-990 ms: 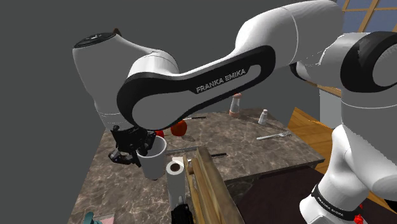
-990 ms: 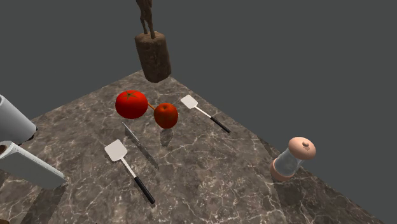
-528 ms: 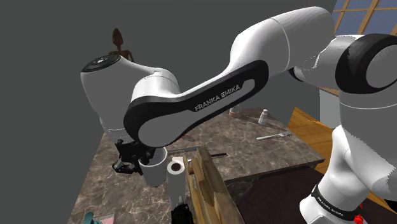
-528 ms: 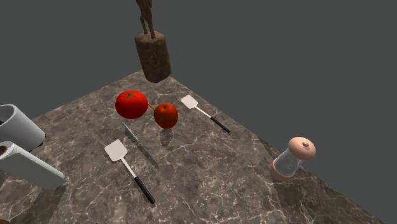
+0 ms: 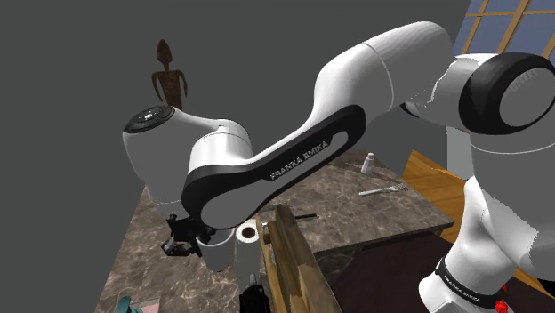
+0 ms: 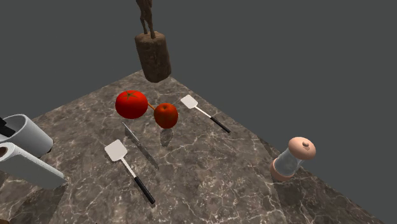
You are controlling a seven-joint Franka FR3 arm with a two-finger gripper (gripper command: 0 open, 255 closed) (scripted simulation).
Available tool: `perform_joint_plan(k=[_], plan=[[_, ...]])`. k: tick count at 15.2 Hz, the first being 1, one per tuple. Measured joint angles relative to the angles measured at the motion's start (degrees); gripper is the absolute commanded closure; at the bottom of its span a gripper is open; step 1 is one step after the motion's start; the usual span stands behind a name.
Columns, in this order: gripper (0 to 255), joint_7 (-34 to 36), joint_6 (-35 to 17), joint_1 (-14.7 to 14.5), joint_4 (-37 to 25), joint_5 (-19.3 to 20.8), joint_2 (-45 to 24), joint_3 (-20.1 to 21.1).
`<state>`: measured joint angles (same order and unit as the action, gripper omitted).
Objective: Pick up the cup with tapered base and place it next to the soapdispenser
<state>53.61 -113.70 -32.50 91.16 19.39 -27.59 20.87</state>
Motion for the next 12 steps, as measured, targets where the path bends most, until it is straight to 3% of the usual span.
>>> perform_joint_plan(k=[7, 12], plan=[[255, 1.04, -4.38, -0.10, 1.36, -1.13, -0.52, -0.79], [255, 0.92, -6.17, -1.99, 0.52, -1.65, -1.00, -3.14]])
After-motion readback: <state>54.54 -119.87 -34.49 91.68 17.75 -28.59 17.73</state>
